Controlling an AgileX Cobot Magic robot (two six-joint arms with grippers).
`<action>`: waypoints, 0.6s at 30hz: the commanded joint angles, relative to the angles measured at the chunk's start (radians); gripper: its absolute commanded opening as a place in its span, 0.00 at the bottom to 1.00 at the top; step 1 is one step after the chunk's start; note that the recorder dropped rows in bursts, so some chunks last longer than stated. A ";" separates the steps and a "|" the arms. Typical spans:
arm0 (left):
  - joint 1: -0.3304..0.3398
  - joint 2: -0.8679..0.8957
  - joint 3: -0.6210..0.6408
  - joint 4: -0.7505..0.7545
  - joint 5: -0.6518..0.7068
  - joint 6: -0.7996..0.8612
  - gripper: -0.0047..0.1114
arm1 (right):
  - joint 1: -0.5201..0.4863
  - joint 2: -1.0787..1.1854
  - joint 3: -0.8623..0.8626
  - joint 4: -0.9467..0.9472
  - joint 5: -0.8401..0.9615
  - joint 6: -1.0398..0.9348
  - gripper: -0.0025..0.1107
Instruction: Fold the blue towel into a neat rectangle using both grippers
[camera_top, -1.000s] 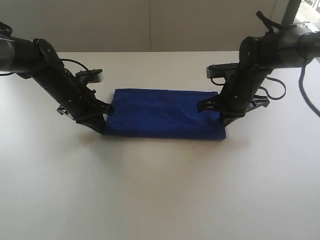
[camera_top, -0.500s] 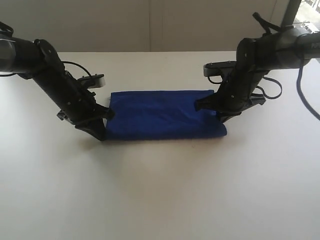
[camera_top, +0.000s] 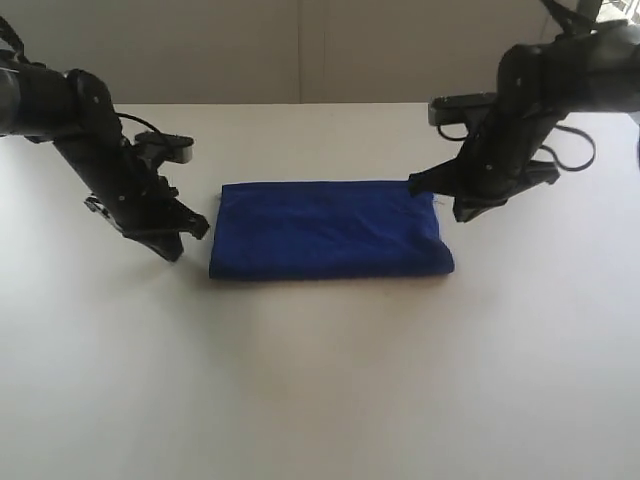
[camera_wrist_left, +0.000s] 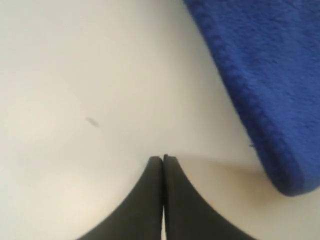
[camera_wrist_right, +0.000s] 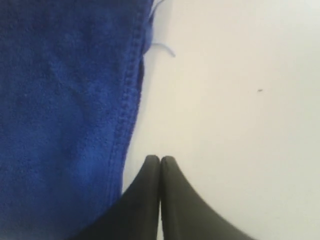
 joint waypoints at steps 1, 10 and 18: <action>0.044 -0.128 0.005 0.092 0.004 -0.073 0.04 | -0.052 -0.115 0.003 -0.022 0.029 0.006 0.02; 0.209 -0.402 0.143 0.039 0.009 -0.152 0.04 | -0.141 -0.396 0.188 0.033 -0.044 0.002 0.02; 0.225 -0.764 0.387 -0.014 -0.112 -0.161 0.04 | -0.147 -0.801 0.479 0.030 -0.224 0.002 0.02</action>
